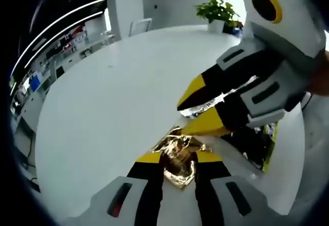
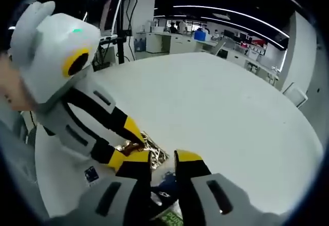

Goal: Arrange the skincare products in the storage area until every visible bottle or jar stands upright without overlapping.

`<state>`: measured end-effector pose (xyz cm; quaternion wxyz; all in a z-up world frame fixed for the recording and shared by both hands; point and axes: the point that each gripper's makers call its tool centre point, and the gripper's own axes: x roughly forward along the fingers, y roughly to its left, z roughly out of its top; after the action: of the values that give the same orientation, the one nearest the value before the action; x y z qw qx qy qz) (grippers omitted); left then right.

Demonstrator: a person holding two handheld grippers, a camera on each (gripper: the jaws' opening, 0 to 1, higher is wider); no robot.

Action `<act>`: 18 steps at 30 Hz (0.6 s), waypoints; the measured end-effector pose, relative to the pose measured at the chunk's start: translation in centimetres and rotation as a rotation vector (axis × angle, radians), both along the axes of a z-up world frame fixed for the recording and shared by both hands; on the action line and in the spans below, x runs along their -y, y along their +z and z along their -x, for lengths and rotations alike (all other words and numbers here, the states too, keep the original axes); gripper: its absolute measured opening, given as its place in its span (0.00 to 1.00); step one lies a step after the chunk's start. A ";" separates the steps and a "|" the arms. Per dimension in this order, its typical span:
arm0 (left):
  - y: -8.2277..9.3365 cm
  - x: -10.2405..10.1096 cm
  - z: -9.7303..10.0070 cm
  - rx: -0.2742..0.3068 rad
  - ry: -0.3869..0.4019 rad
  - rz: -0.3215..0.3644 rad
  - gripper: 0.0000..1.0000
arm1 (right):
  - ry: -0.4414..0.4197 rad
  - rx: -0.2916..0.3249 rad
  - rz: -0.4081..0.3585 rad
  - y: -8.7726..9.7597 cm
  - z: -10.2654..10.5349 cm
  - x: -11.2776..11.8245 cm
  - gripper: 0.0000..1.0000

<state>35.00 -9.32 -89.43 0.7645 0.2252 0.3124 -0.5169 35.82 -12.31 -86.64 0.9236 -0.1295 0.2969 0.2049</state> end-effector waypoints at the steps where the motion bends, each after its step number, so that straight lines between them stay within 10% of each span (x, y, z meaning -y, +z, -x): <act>1: 0.0 0.0 0.0 0.000 -0.001 -0.003 0.20 | -0.001 0.003 0.002 0.2 0.1 0.1 0.19; 18: 4.1 -1.5 2.1 -0.005 0.055 0.061 0.37 | 0.048 0.115 -0.054 5.8 5.6 -0.9 0.43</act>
<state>32.89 -7.86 -85.31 0.7842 0.1919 0.3043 -0.5057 30.26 -11.45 -80.79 0.9371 -0.1230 0.2345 0.2273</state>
